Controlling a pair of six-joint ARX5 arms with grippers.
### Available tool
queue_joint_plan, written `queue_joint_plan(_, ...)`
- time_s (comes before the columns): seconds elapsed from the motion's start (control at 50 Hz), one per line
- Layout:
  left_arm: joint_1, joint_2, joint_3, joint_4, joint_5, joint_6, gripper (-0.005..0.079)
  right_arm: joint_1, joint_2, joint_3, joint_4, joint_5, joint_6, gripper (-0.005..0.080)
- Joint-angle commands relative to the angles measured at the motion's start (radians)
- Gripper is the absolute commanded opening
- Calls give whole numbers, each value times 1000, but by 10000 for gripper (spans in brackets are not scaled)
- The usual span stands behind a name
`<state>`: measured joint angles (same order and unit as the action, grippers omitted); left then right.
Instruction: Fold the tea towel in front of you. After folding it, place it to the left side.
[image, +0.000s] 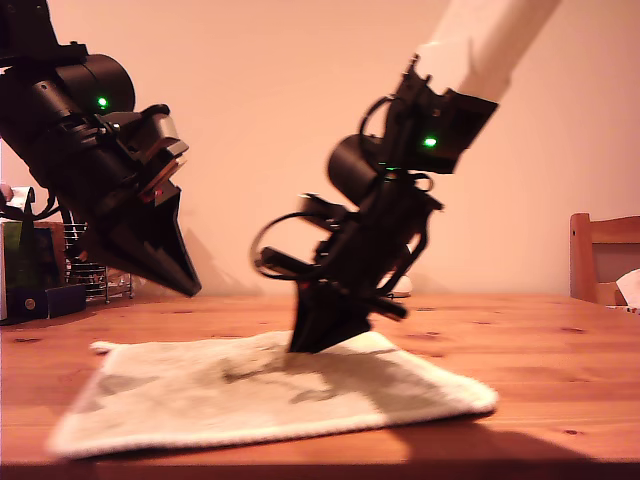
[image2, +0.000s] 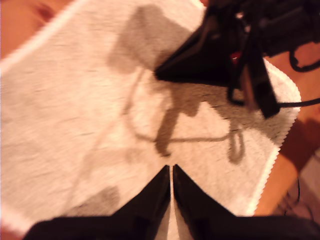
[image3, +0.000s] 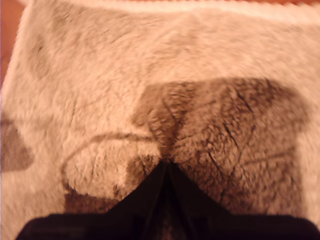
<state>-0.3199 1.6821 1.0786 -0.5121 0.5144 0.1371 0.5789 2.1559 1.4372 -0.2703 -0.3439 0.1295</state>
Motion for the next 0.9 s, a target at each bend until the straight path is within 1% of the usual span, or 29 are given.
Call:
queue_joint_plan(0.0,-8,8,-29,9,-22,32,-24,21,41,-12,22,5,-11,-12)
queue_joint_plan(0.06,-13,8,-53,30,-48,69,-24,21,32,-2,32,19,-27,-12)
queue_joint_plan(0.2,-16,-4,-130,138,-76,72,-24,14,-15,5,49,95,-87,-12)
queue_joint_plan(0.38,-17,-67,-234,320,-95,48,-24,13,-82,5,51,149,-155,-12)
queue_joint_plan(0.5,-24,-146,-323,430,-117,16,-24,14,-134,0,48,162,-190,-12)
queue_joint_plan(0.74,-55,-327,-495,533,-176,13,-24,14,-251,-44,-3,168,-322,-12)
queue_joint_plan(0.88,-87,-415,-580,542,-204,13,-24,12,-346,-143,-11,167,-380,-12)
